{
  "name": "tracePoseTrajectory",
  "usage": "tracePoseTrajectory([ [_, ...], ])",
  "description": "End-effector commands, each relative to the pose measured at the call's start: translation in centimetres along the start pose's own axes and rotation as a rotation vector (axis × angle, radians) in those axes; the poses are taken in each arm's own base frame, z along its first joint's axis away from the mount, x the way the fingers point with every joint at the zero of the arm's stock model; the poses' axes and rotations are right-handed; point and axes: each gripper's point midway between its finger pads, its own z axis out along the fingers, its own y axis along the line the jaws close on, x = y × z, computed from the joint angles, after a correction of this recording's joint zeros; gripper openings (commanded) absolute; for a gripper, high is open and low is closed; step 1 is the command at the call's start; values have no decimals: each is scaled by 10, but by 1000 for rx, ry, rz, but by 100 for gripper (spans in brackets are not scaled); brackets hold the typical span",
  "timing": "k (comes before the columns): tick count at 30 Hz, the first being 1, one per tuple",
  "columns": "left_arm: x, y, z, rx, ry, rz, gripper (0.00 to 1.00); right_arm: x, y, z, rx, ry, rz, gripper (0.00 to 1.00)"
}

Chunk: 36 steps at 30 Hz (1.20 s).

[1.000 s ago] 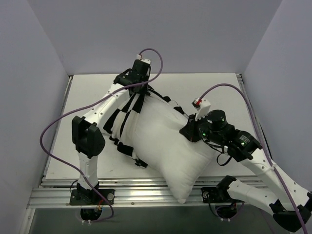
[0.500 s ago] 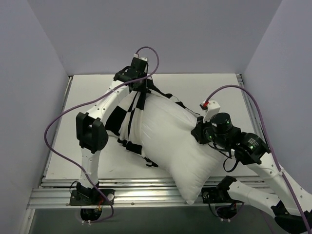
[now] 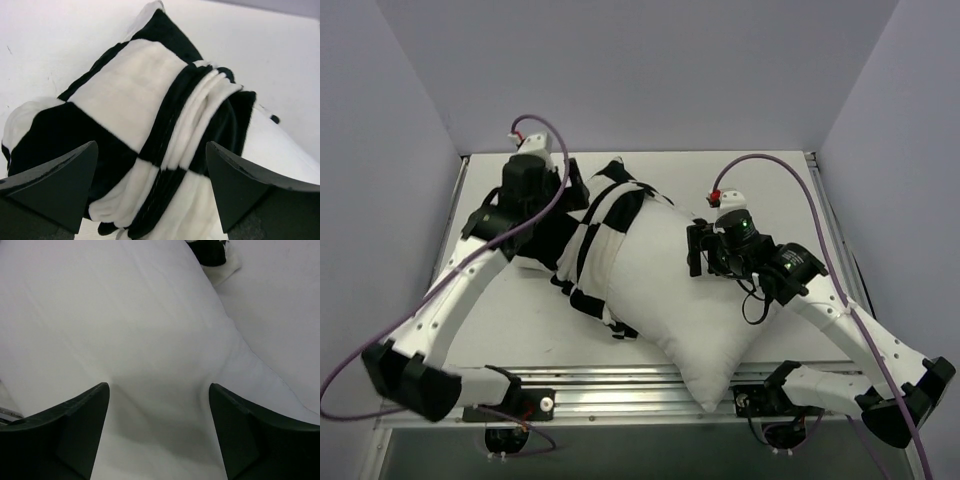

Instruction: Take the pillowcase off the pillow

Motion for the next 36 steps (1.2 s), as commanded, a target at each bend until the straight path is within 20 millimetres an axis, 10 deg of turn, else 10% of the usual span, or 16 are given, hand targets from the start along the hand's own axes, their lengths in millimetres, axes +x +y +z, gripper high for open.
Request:
tracePoseTrajectory([
  [1, 20, 10, -34, 15, -30, -65, 97, -45, 15, -14, -35, -138, -22, 79],
  [11, 140, 36, -56, 110, 132, -146, 91, -37, 77, -13, -110, -172, -210, 91],
  [19, 167, 9, -51, 299, 142, -225, 85, 4, 142, 8, -141, -135, -401, 95],
  [36, 205, -8, -33, 357, 204, -210, 75, 81, 111, 95, 131, 32, -537, 96],
])
